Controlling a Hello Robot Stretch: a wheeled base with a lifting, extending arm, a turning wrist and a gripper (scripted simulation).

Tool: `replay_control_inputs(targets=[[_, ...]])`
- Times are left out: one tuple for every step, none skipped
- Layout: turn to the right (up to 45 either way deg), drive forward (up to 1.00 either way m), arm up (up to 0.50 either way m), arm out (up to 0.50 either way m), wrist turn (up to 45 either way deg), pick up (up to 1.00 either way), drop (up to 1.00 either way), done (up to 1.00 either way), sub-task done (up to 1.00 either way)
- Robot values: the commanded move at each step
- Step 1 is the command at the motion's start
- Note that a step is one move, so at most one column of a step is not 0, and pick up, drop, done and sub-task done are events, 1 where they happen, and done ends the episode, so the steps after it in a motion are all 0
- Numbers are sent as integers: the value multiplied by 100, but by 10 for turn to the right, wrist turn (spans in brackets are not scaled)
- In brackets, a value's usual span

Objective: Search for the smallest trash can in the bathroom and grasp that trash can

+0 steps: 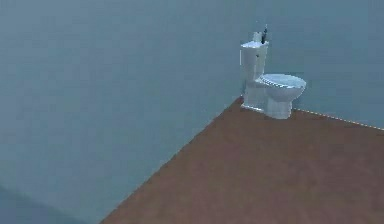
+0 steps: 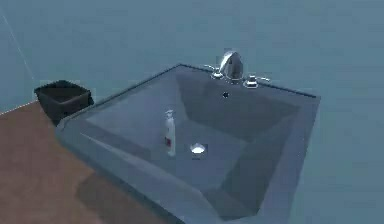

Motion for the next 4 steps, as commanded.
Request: replay_control_inputs(targets=[[330,0,0,0,0,0,0,0,0],[0,70,0,0,0,0,0,0,0],[450,0,0,0,0,0,0,0,0],[0,25,0,0,0,0,0,0,0]])
